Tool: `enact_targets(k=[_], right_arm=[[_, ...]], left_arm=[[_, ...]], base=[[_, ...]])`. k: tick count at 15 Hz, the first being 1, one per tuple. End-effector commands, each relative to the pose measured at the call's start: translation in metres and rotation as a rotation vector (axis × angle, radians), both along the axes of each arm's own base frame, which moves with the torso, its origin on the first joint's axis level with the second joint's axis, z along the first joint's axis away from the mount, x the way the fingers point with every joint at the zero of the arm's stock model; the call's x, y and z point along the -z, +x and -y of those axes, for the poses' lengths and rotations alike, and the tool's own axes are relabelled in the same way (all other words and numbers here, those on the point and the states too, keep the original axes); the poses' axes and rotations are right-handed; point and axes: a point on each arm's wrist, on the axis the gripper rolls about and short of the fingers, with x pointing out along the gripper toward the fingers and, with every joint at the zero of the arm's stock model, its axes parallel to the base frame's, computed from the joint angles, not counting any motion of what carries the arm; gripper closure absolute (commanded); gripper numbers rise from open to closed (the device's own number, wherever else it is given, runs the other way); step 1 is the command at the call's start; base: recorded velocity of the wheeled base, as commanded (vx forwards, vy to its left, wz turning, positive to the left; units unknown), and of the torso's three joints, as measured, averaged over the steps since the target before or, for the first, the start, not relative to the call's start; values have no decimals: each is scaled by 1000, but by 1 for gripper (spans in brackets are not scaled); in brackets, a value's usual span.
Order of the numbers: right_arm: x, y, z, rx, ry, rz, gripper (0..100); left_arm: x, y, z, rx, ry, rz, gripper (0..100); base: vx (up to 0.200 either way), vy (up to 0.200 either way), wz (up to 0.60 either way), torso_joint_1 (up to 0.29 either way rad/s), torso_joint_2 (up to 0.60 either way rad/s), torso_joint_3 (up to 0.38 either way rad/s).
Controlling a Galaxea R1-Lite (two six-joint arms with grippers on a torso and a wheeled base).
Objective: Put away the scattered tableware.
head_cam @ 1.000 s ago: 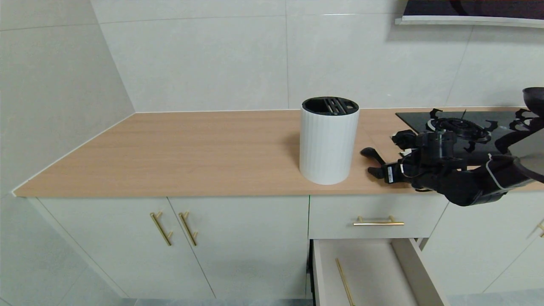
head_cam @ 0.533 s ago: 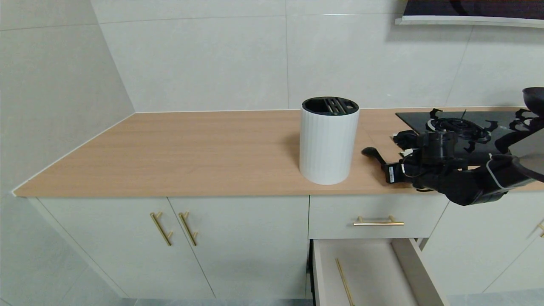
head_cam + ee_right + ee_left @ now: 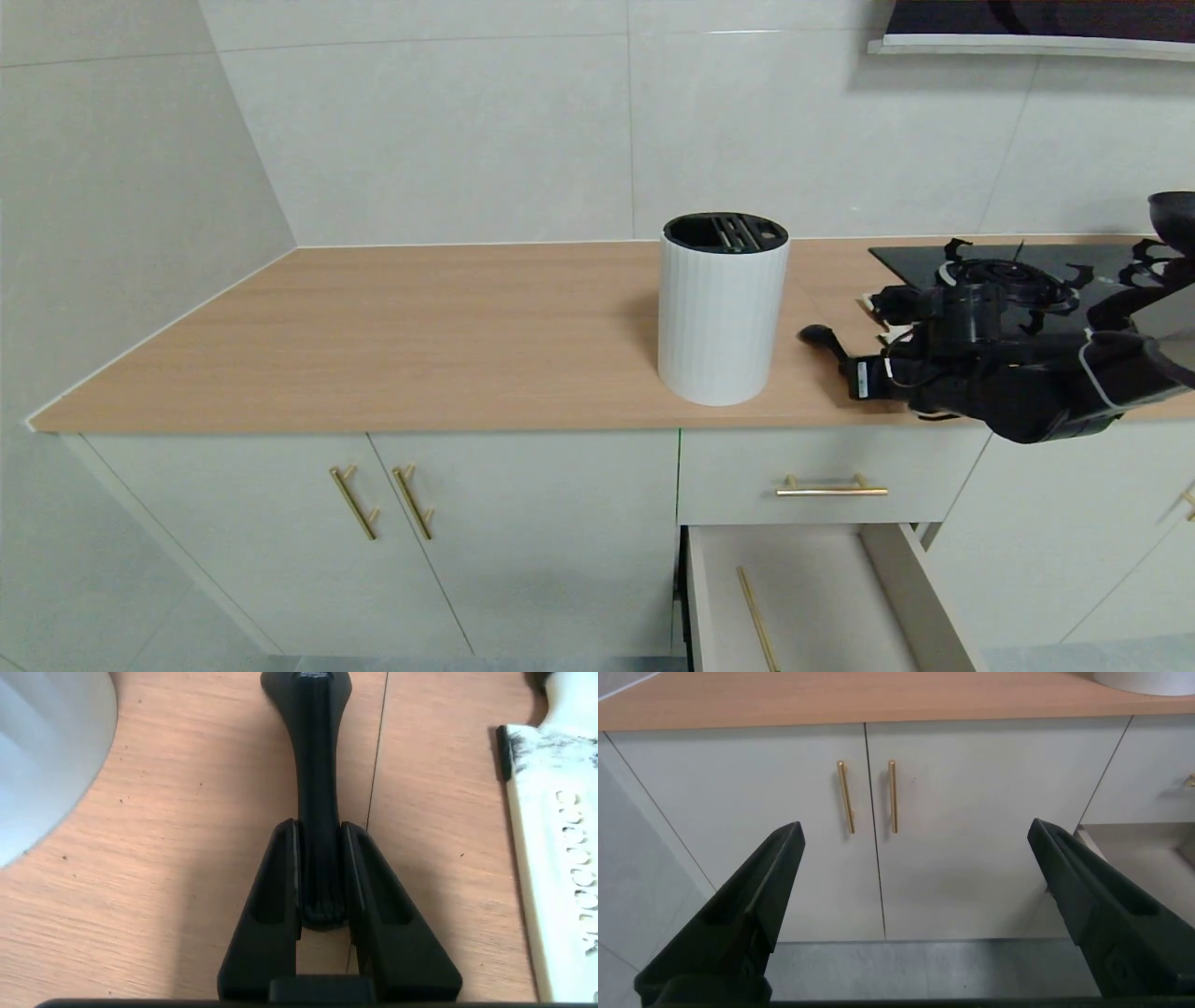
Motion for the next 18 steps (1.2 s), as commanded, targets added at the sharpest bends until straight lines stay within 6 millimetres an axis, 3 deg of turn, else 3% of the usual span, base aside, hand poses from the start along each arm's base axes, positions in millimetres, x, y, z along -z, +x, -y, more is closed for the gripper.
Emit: enact_targets(k=[1,2,3,5,6,7,10,14,18], right_arm=[[-35,-20,0,11,42,14,100],[-57,-50,-4,10,94,-12,100],[-63,-64,-5,9,108,-31,100],[-85,-116,-5,-8,122,-72,100],[-89,-134,-4,-16,124,-81,100],[-96,-170,-2,-41,121,-101,100],[-100,-226,5,-72,108,-151,100],[-80,-251,13,-72,94,-187,100],[-71,-254,14,-71,83,-217,100]], left_arm=[[0,0,0,0,0,0,0],[0,0,0,0,0,0,0],[0,0,0,1,0,0,0],[0,0,0,0,0,0,0],[0,0,0,0,0,0,0],[0,0,0,0,0,0,0],[0,0,0,0,0,0,0],[0,0,0,0,0,0,0],[0,0,0,1,0,0,0]], base=[[0,0,0,0,0,0],[0,0,0,0,0,0],[0,0,0,0,0,0],[0,0,0,0,0,0],[0,0,0,0,0,0],[0,0,0,0,0,0],[0,0,0,0,0,0],[0,0,0,0,0,0],[0,0,0,0,0,0]])
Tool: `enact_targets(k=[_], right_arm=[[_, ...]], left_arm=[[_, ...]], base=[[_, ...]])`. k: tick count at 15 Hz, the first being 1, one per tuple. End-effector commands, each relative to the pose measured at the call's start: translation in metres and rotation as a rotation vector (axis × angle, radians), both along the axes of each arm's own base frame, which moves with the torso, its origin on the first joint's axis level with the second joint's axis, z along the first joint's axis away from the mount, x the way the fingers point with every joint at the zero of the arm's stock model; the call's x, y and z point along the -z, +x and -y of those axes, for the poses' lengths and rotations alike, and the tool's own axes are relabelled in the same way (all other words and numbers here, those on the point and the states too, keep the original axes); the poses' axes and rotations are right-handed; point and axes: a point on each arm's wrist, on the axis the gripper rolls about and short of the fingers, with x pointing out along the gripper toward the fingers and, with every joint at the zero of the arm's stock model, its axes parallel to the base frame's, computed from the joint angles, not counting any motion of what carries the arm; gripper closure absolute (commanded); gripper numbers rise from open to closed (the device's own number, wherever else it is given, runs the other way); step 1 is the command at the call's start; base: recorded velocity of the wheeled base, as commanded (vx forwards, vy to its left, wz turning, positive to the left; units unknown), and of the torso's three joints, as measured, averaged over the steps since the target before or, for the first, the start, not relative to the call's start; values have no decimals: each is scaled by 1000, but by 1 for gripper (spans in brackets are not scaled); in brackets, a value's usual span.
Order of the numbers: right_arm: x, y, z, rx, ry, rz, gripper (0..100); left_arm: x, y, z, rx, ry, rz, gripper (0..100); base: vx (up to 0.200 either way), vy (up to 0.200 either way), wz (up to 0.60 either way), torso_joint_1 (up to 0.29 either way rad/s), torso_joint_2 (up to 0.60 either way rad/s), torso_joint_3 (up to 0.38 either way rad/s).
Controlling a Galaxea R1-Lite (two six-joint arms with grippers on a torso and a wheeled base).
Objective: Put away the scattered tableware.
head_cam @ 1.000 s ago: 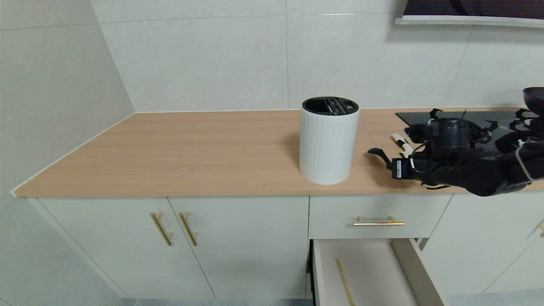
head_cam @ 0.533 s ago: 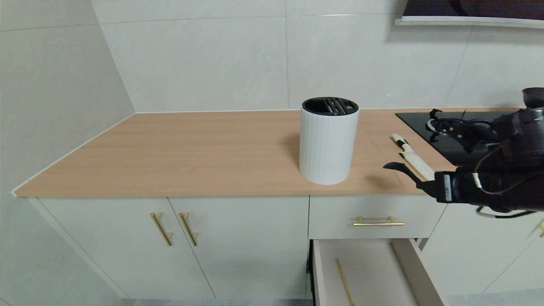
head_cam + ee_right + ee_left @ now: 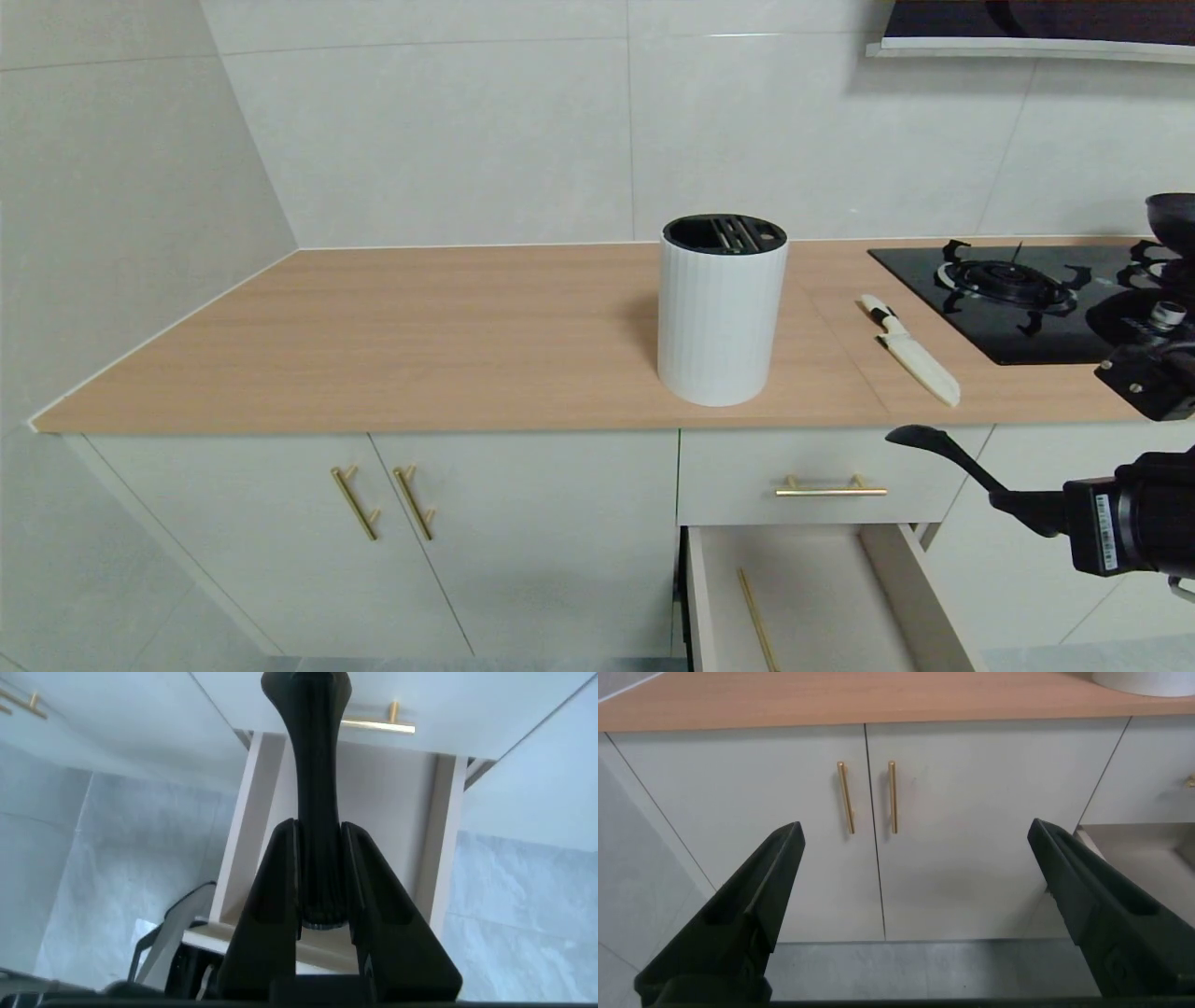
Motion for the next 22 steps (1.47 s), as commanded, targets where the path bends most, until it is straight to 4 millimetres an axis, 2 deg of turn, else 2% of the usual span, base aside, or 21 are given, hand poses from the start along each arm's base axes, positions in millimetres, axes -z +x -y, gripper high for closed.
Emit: enact_targets(k=[1,6,12,22], right_arm=[[0,-3,1,-1,2,4,100],[4,0,1,7,-4,-17,100],[26,16,0,27,-33,-108,100],[45,26,2,51,-42,-135,100]], left_arm=[[0,0,0,0,0,0,0],[0,0,0,0,0,0,0],[0,0,0,0,0,0,0],[0,0,0,0,0,0,0]], base=[[0,0,0,0,0,0],[0,0,0,0,0,0],[0,0,0,0,0,0],[0,0,0,-180,438,252]])
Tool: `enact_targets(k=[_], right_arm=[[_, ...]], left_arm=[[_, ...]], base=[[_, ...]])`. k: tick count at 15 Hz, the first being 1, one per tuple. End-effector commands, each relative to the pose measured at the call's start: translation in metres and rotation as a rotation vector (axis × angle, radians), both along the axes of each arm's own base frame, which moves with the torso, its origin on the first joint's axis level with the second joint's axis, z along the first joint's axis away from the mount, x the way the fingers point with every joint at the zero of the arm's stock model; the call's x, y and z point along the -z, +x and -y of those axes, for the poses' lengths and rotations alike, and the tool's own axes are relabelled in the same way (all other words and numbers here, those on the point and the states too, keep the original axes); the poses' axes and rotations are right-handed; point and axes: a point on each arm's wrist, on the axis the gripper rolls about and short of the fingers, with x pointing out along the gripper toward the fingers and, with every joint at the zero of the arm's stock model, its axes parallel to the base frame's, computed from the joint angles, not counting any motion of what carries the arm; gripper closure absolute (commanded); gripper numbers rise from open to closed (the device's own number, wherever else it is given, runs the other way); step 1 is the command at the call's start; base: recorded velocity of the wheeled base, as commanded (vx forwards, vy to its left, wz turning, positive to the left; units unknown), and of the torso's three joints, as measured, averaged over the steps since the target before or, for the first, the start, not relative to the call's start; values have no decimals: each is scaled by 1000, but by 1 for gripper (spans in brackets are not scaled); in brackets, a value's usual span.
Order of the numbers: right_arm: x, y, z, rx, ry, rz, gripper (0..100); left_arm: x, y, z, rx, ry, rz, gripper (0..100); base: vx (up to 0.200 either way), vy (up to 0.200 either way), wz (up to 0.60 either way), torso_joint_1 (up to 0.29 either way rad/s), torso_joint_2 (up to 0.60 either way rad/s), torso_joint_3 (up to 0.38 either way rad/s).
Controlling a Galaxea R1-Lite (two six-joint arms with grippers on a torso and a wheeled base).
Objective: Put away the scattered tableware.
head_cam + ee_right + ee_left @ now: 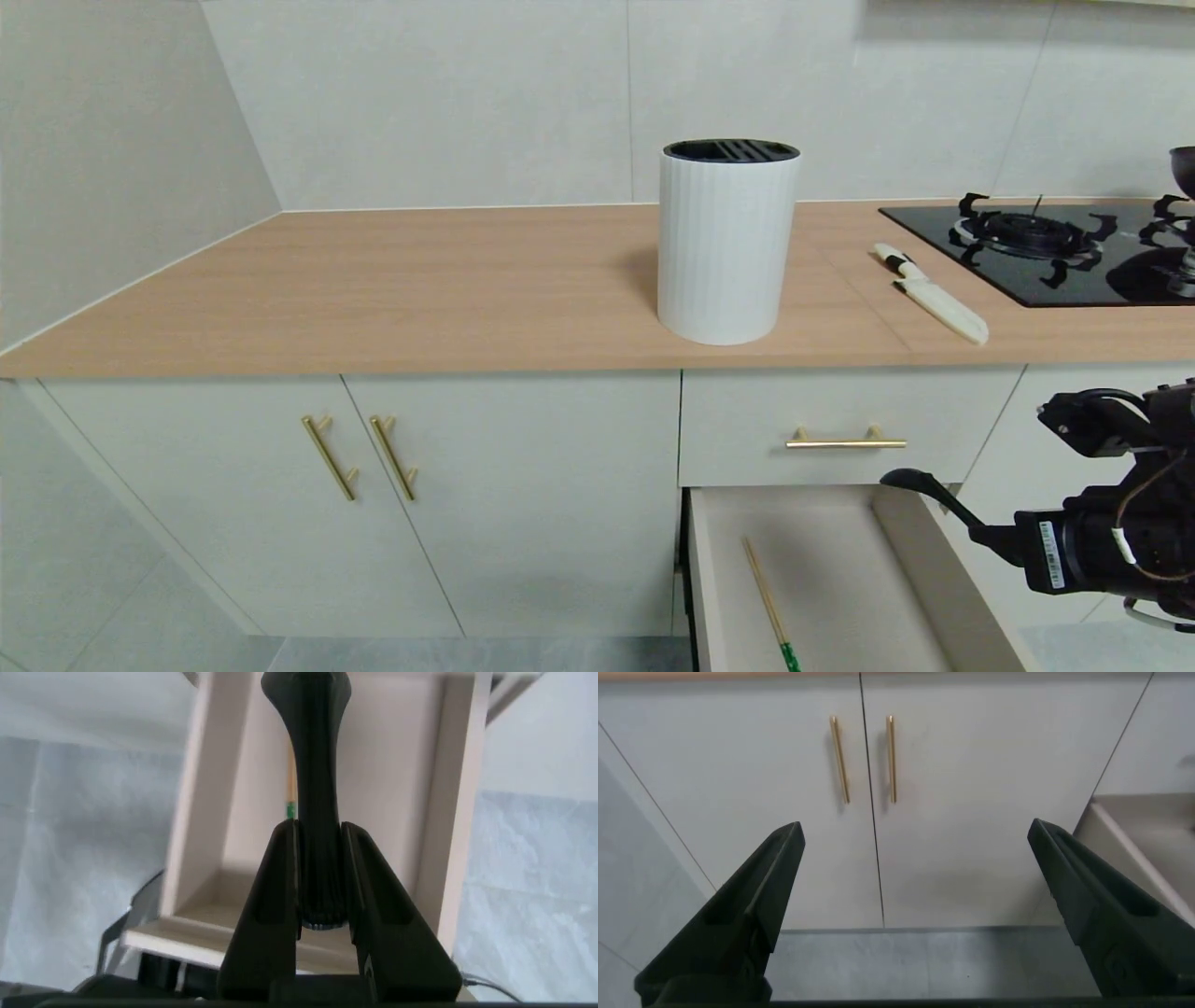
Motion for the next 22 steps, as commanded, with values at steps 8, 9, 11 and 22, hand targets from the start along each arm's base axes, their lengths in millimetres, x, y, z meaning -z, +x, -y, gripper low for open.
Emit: enact_targets(k=[8,9,11,22], right_arm=[[9,5,-1,0,-9,-39,100],[9,5,-1,0,-9,-39,100],[10,5,-1,-1,-11,-42,100],[67,44,-13,4,-22,-82,100]], left_arm=[[0,0,0,0,0,0,0],[0,0,0,0,0,0,0],[0,0,0,0,0,0,0],[0,0,0,0,0,0,0]], base=[[0,0,0,-154,462,307],[0,0,0,-119,461,344],[0,0,0,-76,420,312],[0,0,0,-10,40,29]])
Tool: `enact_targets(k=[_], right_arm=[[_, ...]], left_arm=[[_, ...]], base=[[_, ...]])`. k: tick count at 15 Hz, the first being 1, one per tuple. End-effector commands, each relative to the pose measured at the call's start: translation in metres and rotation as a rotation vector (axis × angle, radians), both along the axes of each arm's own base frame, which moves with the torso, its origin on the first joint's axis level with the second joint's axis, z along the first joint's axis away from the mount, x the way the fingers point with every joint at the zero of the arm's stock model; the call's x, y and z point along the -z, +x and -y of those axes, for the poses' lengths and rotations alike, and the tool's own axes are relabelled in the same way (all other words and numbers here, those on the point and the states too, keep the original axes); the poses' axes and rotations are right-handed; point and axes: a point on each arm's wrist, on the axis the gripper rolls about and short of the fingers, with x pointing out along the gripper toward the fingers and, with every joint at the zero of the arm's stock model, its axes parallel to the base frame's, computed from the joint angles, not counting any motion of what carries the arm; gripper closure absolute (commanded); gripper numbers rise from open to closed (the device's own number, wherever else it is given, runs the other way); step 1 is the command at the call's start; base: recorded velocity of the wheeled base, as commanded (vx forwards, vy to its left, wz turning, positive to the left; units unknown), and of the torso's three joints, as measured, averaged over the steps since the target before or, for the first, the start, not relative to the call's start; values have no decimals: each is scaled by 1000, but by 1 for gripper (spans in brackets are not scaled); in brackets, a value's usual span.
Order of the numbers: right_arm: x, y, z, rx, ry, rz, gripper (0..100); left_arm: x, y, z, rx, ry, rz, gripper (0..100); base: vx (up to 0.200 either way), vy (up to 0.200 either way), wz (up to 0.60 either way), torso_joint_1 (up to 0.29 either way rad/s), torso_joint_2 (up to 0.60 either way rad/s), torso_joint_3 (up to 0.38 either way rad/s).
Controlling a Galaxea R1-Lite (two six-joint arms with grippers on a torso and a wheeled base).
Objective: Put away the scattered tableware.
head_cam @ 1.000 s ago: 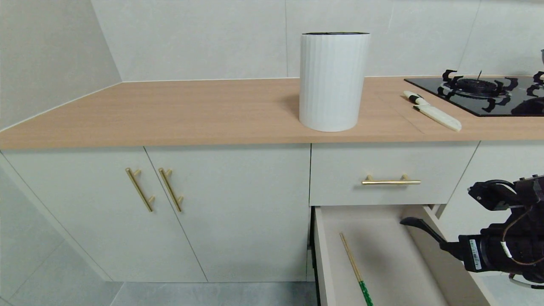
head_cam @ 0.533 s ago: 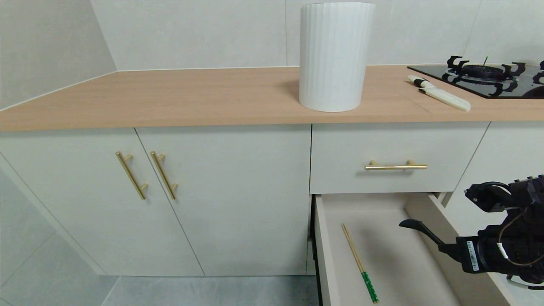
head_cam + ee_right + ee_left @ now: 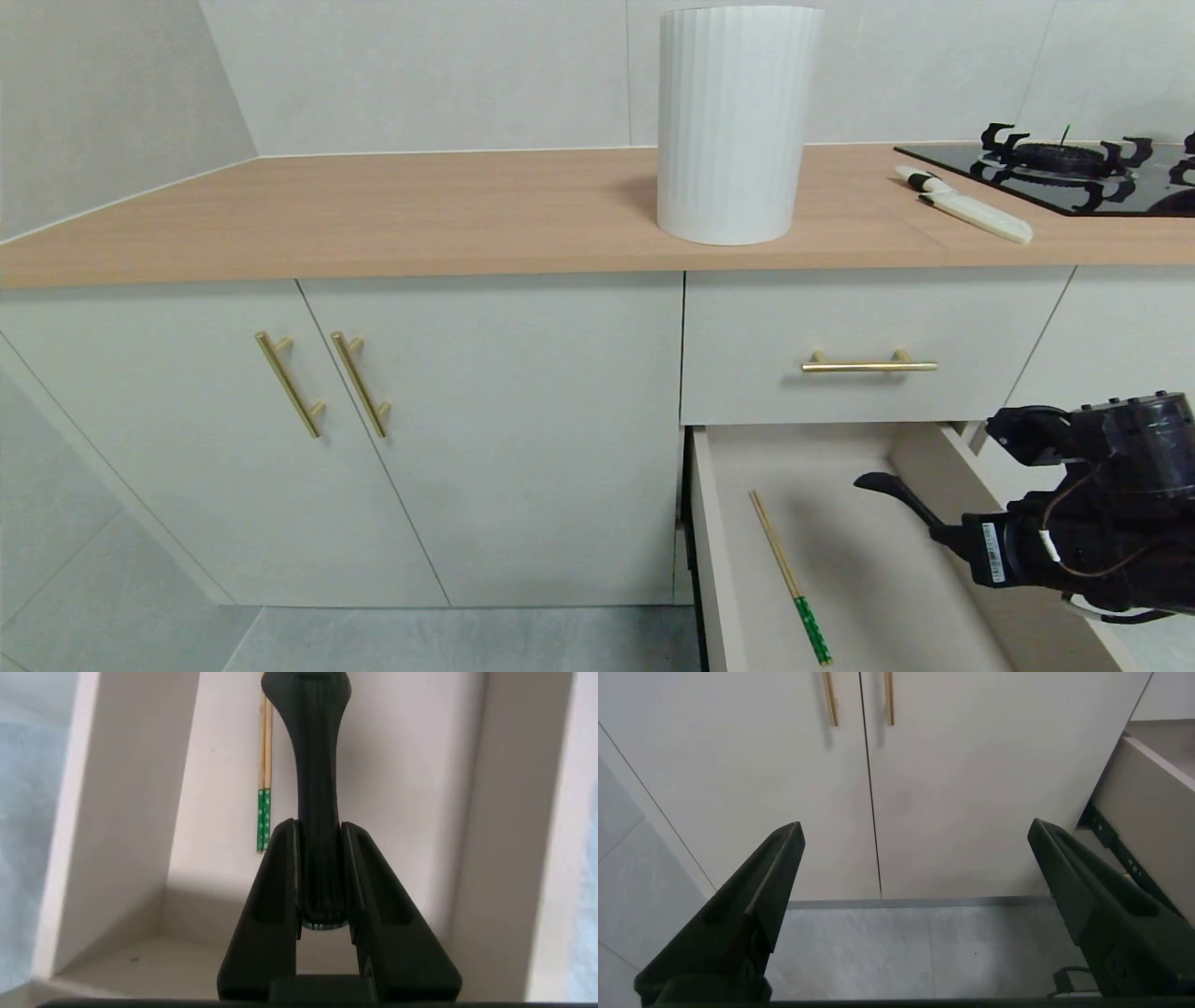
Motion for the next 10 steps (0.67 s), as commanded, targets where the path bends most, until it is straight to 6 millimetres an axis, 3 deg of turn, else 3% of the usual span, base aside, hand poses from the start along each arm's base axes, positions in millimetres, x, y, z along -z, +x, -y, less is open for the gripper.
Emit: enact_targets(k=[1,7,10], right_arm=[[46,22,-5,32,-21,-98,100],[128,48,-9,138,-101,-68,100],[145,47,-9,141,-100,-33,100]], left_arm=[[0,0,0,1,0,0,0],[0,0,0,0,0,0,0],[0,0,0,0,0,0,0]], base=[[0,0,0,0,0,0],[0,0,0,0,0,0],[0,0,0,0,0,0]])
